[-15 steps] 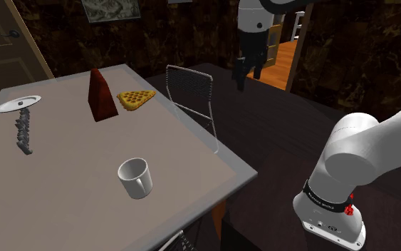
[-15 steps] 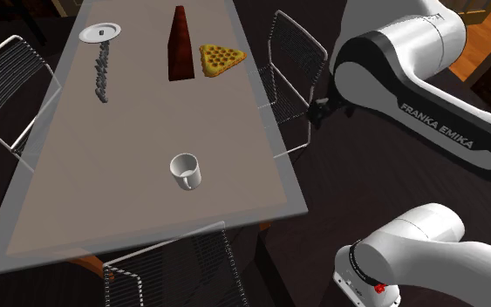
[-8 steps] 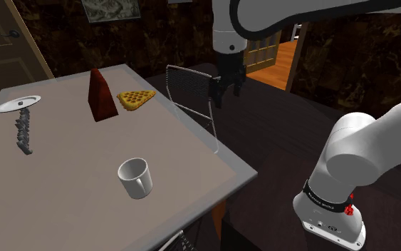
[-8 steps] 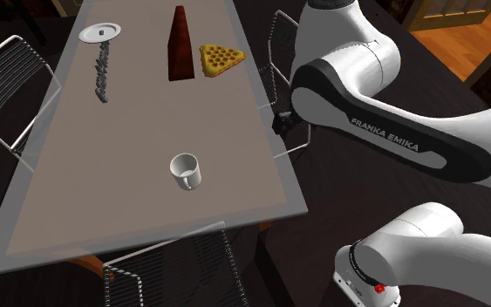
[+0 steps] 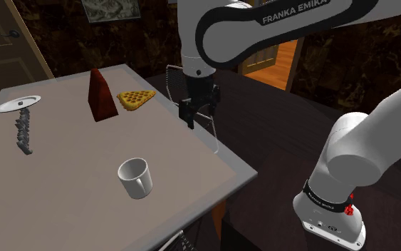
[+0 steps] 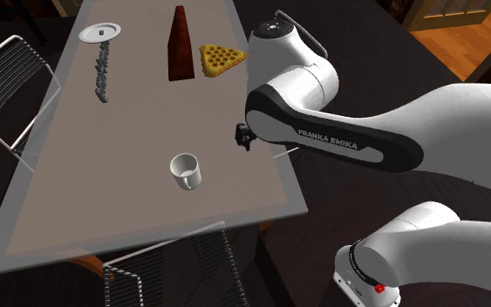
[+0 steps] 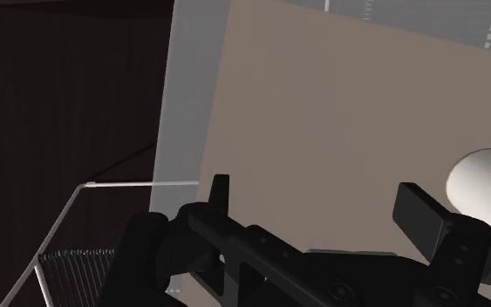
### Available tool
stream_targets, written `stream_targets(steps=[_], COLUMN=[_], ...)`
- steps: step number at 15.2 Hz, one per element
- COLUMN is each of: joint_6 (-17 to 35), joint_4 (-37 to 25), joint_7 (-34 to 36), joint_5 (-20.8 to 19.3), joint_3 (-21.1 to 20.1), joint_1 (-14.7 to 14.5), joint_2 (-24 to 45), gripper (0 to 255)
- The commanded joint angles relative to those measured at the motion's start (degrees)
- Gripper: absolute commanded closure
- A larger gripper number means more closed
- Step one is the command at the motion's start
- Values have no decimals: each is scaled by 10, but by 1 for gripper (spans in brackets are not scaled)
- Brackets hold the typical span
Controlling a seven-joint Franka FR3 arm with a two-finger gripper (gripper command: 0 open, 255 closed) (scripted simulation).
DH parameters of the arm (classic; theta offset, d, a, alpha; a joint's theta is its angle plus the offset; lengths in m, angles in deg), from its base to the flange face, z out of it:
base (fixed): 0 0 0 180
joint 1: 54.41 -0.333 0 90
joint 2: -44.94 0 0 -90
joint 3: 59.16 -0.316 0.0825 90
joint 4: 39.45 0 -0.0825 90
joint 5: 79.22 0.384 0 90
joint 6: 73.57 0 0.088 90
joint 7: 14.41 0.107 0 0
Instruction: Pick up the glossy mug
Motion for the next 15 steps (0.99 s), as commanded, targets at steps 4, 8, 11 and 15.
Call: stream_targets(steps=[4,8,11,15], joint_6=[51,86,108,127], joint_4=[-44,-89,-130,-195], joint_7=[59,111,152,209], joint_5=[0,-18,-42,-85], joint_3=[-45,-78,-99,-116], joint_1=[-5,-9,-15,-33], joint_2=[88,167,230,319], gripper=[0,0,0,0])
